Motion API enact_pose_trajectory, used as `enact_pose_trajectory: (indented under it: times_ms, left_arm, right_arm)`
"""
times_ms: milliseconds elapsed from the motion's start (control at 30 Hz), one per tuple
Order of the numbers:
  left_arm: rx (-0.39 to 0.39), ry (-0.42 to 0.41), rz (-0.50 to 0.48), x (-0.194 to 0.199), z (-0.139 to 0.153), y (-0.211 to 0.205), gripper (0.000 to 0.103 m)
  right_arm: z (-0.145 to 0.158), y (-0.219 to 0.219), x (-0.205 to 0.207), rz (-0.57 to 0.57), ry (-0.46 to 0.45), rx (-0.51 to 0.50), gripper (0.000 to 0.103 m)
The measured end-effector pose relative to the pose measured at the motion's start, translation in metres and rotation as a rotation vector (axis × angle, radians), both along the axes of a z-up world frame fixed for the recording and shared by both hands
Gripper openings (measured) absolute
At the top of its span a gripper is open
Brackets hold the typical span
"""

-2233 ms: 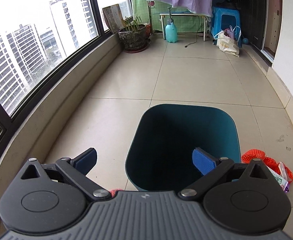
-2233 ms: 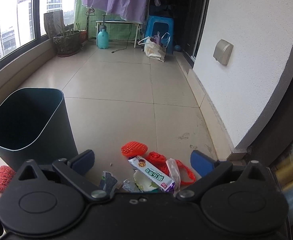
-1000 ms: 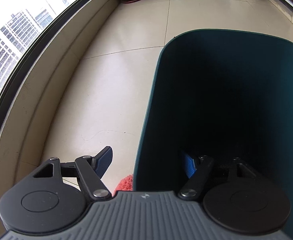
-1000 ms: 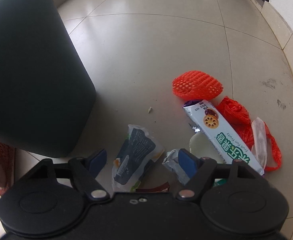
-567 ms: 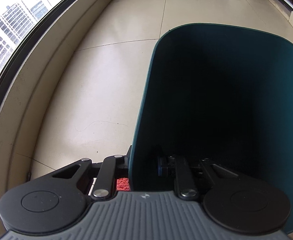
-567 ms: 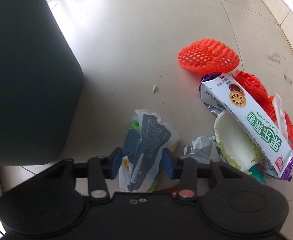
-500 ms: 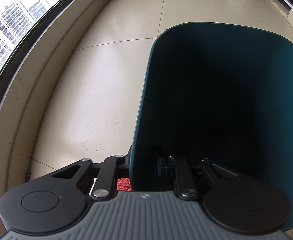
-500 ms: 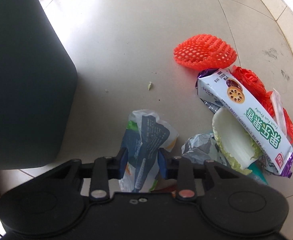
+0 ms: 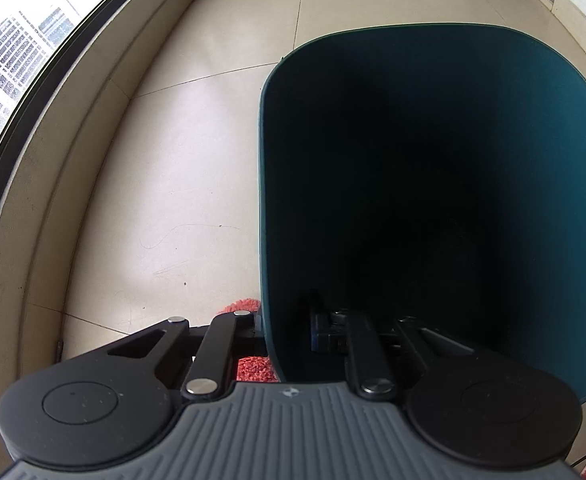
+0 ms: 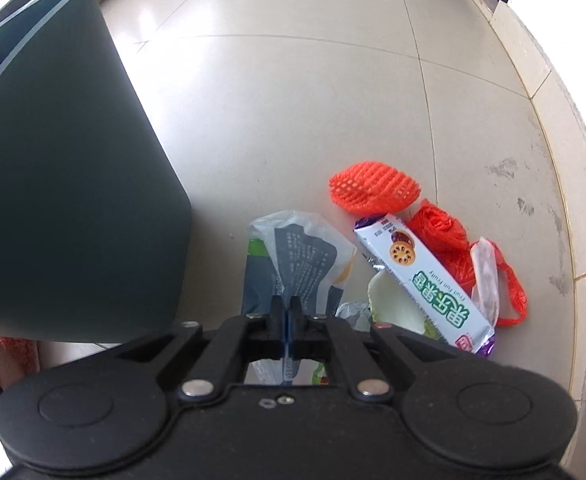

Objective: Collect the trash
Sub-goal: 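Lift the clear wrapper with the right tool and drop it into the bin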

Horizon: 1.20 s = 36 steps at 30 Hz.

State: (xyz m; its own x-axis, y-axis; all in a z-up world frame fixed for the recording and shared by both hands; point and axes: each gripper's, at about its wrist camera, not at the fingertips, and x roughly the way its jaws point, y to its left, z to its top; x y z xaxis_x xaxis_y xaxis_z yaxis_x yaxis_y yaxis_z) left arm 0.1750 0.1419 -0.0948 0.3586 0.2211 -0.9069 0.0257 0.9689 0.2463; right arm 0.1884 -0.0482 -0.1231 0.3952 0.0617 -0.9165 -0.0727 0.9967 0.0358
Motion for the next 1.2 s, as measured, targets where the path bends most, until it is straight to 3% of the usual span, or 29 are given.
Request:
enact_pose_trajectory:
  times_ms: [300,467,633,800,1033,1200]
  left_arm:
    - [-0.01,0.046,0.038,0.008,0.002,0.001,0.015]
    - [-0.005,0.033,0.045,0.015,-0.005,0.004,0.015]
    - [-0.013,0.013,0.044,0.008,-0.001,0.008,0.014]
    - [-0.041,-0.021,0.041,0.004,0.011,0.009,0.014]
    - [-0.055,-0.016,0.034,0.001,0.0,0.016,0.013]
    - [-0.081,-0.009,0.031,-0.001,0.012,0.013,0.013]
  right_arm:
    - [0.135,0.025,-0.008,0.111,-0.189,0.089,0.0]
    - [0.161,0.066,-0.008,0.204,-0.228,0.133,0.001]
    - [0.142,0.105,0.009,0.245,-0.178,0.151,0.001]
    - [0.101,0.147,0.031,0.283,-0.099,0.098,0.001]
    - [0.043,0.178,0.054,0.294,-0.011,0.012,0.001]
    - [0.018,0.178,0.076,0.289,0.039,-0.001,0.001]
